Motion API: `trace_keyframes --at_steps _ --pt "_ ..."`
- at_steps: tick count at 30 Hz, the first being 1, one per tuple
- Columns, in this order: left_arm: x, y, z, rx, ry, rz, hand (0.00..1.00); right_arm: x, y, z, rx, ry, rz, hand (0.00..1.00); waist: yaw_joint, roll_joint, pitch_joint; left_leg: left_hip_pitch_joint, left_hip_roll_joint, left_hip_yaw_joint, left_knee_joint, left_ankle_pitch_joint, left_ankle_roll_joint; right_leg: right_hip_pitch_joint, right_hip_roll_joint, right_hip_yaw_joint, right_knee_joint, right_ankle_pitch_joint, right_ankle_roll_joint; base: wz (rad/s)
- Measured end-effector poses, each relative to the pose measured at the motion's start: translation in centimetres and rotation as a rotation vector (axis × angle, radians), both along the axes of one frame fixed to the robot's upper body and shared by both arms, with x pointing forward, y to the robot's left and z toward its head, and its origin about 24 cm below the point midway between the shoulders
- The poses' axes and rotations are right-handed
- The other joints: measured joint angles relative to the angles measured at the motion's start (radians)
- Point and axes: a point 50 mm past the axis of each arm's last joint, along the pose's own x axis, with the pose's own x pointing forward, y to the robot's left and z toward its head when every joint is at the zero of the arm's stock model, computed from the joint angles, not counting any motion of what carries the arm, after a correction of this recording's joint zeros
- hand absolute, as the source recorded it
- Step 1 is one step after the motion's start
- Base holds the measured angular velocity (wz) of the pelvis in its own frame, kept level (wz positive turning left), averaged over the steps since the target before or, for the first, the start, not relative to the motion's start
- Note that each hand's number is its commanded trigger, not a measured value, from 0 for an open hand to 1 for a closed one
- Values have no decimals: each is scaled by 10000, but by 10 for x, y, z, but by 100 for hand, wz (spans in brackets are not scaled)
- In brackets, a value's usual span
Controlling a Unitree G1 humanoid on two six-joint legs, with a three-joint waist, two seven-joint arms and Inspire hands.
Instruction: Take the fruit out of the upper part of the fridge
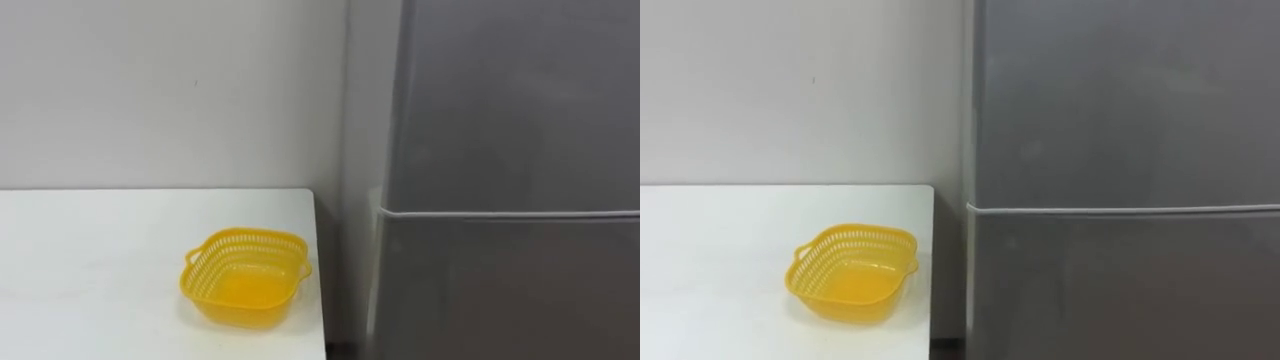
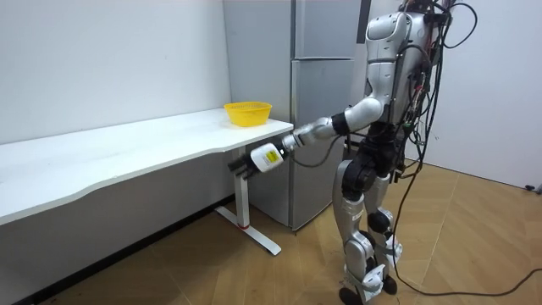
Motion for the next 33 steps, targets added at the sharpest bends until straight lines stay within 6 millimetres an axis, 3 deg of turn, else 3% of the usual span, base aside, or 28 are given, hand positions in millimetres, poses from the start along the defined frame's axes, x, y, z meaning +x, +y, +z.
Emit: trace_keyframes --at_steps 4,9,12,23,33 --pt "17 -10 39 423 -1710 -627 0 -2 0 0 -69 45 -22 0 -125 38 -2 -17 -6 16 48 1 -2 45 -2 102 -29 0 0 8" --pt "26 -18 84 1061 -3584 -1206 0 2 0 0 -21 120 48 0 -311 26 60 -22 2 20 45 8 -12 54 -3 87 -28 -1 1 4" --pt "30 -33 108 1652 -4521 -2201 0 0 0 -1 38 176 30 0 -424 -9 88 -65 7 12 57 8 -12 42 -4 90 -21 -1 1 4" --pt "35 -65 144 2423 -6260 -4793 0 -1 2 -1 315 308 174 0 -755 4 70 -42 20 135 66 8 -13 47 4 108 -10 -1 1 0" --pt "41 -77 156 2438 -6927 -5728 0 -10 10 -3 815 852 612 0 -825 14 57 -39 31 335 64 8 -13 46 -14 90 -2 2 3 -2"
